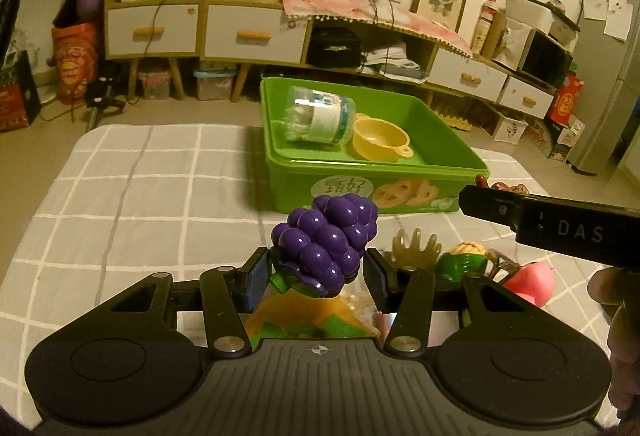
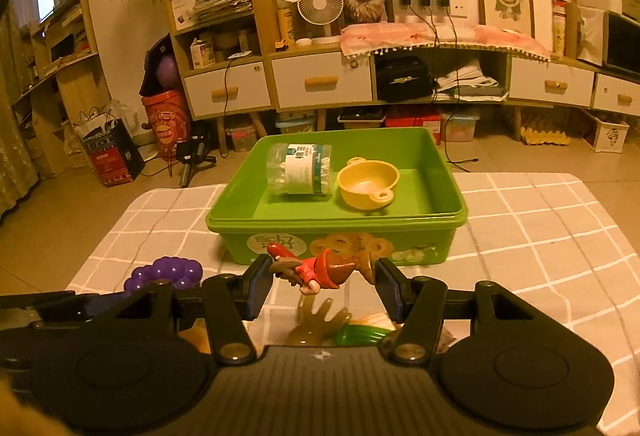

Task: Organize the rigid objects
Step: 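Carry the grapes with the left gripper while the right gripper carries the figure over the bin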

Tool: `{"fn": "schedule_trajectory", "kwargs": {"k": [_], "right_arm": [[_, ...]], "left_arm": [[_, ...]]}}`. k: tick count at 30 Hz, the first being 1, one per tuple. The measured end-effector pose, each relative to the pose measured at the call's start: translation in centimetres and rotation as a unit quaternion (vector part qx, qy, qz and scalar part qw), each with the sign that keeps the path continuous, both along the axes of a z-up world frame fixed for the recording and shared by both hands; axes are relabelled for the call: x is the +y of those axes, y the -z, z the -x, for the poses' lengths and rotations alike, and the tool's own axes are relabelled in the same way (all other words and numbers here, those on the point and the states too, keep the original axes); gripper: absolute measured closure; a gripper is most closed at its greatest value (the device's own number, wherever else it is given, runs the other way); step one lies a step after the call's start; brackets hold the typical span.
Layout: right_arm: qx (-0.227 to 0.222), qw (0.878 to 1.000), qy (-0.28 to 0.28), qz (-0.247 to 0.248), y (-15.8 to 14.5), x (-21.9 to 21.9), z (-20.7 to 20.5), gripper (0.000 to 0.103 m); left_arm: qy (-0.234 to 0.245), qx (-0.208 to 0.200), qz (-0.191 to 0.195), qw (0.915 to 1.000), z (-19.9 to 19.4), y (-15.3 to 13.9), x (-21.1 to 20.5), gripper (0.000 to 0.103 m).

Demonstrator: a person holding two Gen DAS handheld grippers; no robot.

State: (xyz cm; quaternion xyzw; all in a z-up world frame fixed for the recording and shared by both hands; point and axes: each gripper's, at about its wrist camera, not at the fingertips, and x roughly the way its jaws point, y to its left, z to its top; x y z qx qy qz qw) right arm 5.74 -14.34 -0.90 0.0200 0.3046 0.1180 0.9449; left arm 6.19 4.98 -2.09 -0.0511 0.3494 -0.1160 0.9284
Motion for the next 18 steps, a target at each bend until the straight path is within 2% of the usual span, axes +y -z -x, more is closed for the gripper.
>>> {"fn": "schedule_trajectory", "kwargs": {"k": [10,18], "right_arm": [[-0.007,1.0,0.021,-0.005,-1.3,-2.9,0.3,0.071],[-0.003,0.999,0.029,-0.014,-2.4,-4.9,-1.6,0.071]], "left_arm": [[0.012,-0.014,0.006,0.9998,-0.4,-0.7,-1.5,0.048],[0.003,-0.026,0.006,0.9996,-1.1,-2.0,-1.8,0.048]]}}
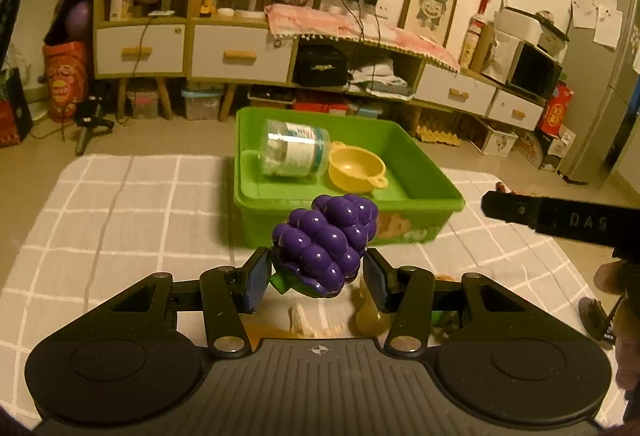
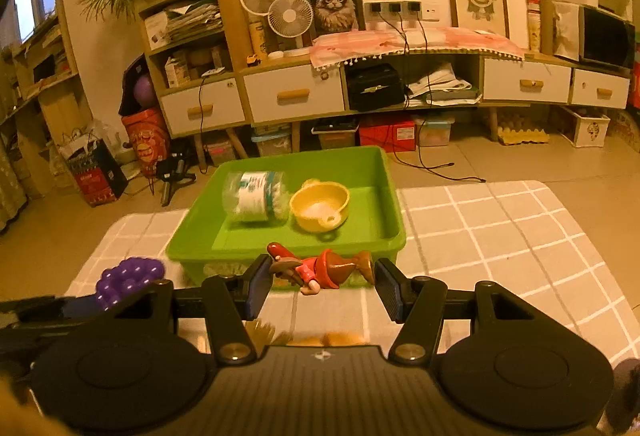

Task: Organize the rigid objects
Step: 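Carry the grapes with the left gripper while the right gripper carries the figure over the bin, then release the grapes into the bin with the left gripper while the right gripper releases the figure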

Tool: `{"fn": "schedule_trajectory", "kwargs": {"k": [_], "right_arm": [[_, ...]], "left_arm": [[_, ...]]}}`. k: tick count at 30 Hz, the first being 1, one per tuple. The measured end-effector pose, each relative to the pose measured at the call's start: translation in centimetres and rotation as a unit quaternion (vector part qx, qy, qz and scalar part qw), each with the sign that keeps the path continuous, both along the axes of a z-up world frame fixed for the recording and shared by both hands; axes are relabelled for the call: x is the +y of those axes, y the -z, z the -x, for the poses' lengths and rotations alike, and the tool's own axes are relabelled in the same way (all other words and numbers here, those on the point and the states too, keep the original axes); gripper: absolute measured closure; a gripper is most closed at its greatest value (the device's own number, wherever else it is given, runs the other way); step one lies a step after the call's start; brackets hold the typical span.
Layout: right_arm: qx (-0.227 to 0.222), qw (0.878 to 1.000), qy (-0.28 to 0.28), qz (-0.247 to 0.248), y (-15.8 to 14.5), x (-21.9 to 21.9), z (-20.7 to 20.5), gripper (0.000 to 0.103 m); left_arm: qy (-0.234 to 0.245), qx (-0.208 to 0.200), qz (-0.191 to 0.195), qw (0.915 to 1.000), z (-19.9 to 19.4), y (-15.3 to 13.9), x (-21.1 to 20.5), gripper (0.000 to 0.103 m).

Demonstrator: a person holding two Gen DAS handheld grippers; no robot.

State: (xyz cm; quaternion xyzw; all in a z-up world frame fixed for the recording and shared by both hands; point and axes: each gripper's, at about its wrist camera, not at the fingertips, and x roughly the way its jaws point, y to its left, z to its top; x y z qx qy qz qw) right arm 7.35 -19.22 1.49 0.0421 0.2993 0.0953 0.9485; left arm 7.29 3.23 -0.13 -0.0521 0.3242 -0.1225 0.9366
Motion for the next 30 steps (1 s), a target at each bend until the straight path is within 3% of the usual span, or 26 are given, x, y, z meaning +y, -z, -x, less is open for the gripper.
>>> {"fn": "schedule_trajectory", "kwargs": {"k": [8,13,30], "right_arm": [[0.012,1.0,0.006,-0.017,-0.5,-2.2,-3.7,0.071],[0.014,1.0,0.003,-0.016,0.1,-2.1,-5.9,0.071],[0.031,0.998,-0.023,0.046,3.9,-0.2,-10.3,0.071]], "left_arm": [[-0.018,-0.008,-0.005,0.9998,-3.0,-1.1,-0.2,0.048],[-0.003,-0.021,-0.021,0.9996,-5.4,-0.9,-1.5,0.048],[-0.004,0.01,-0.084,0.9964,-10.6,2.7,-3.1,0.048]]}}
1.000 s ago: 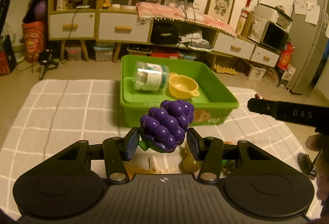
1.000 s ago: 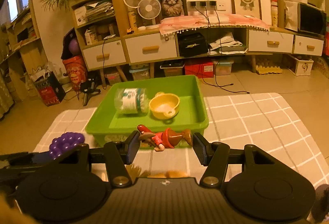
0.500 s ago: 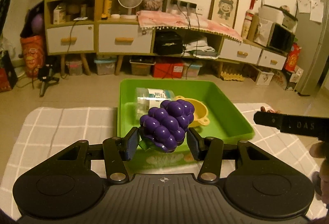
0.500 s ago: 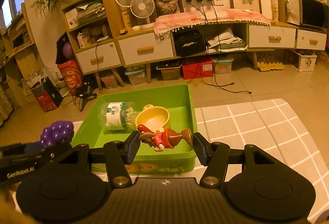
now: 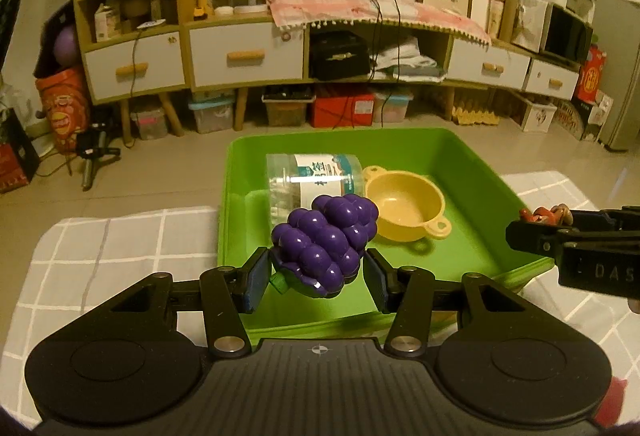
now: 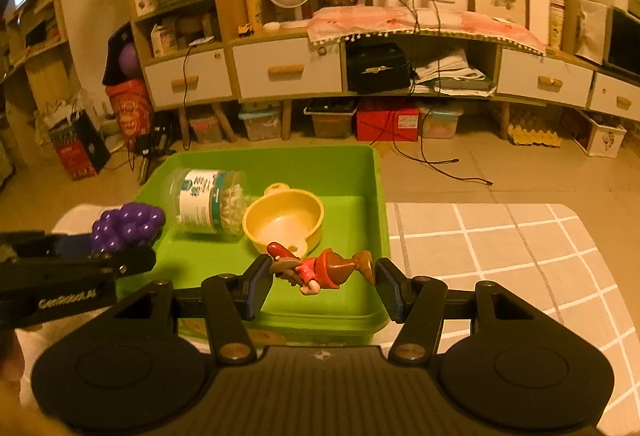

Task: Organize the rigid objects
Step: 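Release the grapes into the bin with the left gripper while the right gripper releases the figure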

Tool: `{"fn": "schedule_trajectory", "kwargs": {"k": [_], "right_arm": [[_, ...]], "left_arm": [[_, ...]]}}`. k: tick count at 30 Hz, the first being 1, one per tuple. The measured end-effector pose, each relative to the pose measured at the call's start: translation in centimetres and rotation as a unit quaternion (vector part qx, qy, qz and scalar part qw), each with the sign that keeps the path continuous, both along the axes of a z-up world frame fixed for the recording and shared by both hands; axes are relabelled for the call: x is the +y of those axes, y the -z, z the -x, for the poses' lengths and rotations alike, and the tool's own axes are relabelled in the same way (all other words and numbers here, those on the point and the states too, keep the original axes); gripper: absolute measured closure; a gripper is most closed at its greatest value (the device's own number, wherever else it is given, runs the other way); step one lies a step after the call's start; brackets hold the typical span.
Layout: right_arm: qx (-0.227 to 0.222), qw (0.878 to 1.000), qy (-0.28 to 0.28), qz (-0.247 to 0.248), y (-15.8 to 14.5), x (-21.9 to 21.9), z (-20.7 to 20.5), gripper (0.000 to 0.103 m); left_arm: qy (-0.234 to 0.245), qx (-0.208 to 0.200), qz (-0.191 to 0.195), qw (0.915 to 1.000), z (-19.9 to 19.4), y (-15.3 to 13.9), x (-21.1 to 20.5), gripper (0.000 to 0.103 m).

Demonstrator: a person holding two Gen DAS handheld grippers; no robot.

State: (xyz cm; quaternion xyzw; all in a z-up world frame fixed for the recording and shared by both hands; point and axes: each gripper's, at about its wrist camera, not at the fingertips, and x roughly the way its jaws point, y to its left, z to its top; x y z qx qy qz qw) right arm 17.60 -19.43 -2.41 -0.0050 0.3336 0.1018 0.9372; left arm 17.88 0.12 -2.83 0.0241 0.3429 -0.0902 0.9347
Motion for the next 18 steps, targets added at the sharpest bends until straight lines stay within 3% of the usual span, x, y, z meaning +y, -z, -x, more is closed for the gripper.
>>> {"fn": "schedule_trajectory", "kwargs": {"k": [14,16,18], "right_arm": [[0.015,1.0,-0.002,-0.001,0.65,0.06,-0.21,0.07],[0.018,1.0,0.001,-0.007,0.52,-0.07,-0.25,0.07],[0.021,1.0,0.001,-0.015,0.31,-0.18,-0.23,0.063]], "left_arm": [[-0.01,0.019,-0.013,0.9997,-0.58,0.69,-0.57,0.046],[-0.01,0.014,-0.016,0.9997,-0.54,0.64,-0.69,0.042],[-0.014,0.001,-0.023,0.9996,-0.25,0.54,-0.78,0.025]]}}
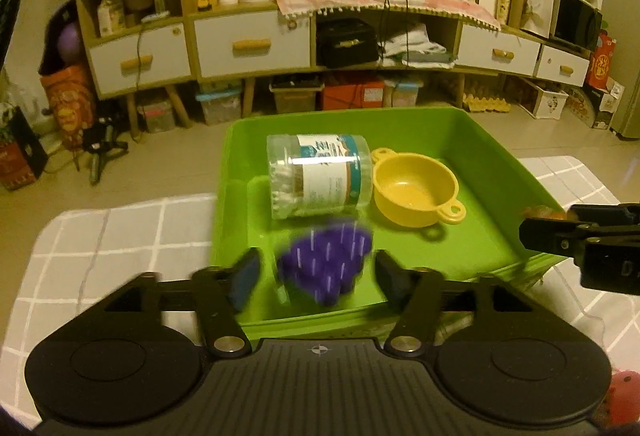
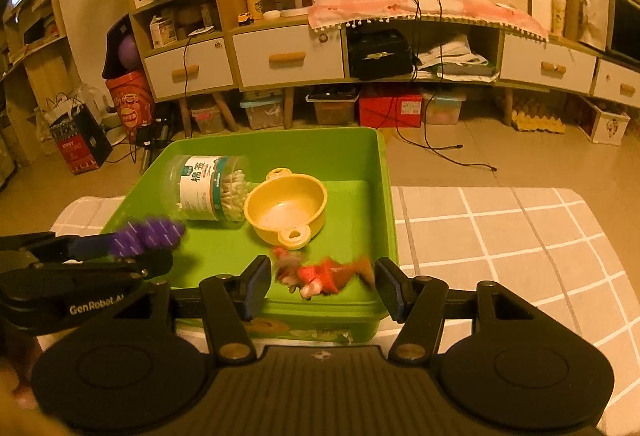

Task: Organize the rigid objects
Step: 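Release the grapes into the bin with the left gripper while the right gripper releases the figure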

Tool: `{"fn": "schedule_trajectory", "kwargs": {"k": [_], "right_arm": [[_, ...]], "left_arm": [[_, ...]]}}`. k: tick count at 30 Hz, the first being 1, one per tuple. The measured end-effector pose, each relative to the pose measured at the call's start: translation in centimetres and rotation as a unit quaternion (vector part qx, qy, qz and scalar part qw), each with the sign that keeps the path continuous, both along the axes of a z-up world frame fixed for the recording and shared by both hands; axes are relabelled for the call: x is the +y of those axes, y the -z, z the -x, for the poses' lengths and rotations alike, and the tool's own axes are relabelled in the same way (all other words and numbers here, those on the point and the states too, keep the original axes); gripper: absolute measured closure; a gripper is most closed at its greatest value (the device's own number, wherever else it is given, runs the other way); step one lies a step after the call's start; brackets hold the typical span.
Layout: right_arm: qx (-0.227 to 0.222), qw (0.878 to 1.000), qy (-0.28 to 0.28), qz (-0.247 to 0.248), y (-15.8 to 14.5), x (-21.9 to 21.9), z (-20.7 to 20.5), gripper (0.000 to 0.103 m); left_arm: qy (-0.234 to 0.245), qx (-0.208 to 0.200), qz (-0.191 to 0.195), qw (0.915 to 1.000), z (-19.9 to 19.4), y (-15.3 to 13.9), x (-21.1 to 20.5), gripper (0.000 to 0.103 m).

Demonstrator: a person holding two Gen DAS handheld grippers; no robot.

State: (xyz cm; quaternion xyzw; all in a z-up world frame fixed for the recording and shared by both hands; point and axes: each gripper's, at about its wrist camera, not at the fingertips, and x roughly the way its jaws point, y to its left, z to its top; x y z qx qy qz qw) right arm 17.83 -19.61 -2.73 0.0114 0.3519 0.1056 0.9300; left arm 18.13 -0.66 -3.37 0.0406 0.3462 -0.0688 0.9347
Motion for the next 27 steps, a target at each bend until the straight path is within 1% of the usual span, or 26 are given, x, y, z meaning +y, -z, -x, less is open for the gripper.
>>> {"fn": "schedule_trajectory", "kwargs": {"k": [2,3,7,9,16,23,27], "right_arm": [[0.0,1.0,-0.001,-0.011,-0.3,-0.1,0.2,0.046],[-0.002,1.0,0.003,-0.013,-0.5,-0.1,0.3,0.044],[-0.008,1.0,0.003,-0.017,-1.2,0.0,0.7,0.042],[-0.008,1.0,0.006,-0.016,-1.5,0.0,0.9,0.042],[-0.015,1.0,0.005,-0.016,-2.7,0.0,2.0,0.042],[-0.019,1.0,0.014,-0.018,-4.0,-0.3,3.2,0.042],[-0.019,1.0,0.015,-0.02,-4.7,-0.4,4.0,0.039]], "left_arm": [[-0.003,-0.015,-0.005,0.9999,0.4,-0.2,0.0,0.021],[-0.003,-0.016,-0.002,0.9999,0.4,-0.3,0.1,0.019],[-0.008,-0.015,0.005,0.9998,0.6,-0.6,0.1,0.017],[-0.011,-0.017,0.007,0.9998,0.7,-0.9,0.1,0.014],[-0.006,-0.024,0.009,0.9997,1.8,-1.9,0.2,0.011],[-0.009,-0.027,0.02,0.9994,3.1,-2.9,0.4,0.002],[-0.013,-0.027,0.019,0.9994,3.7,-3.1,0.4,0.002]]}}
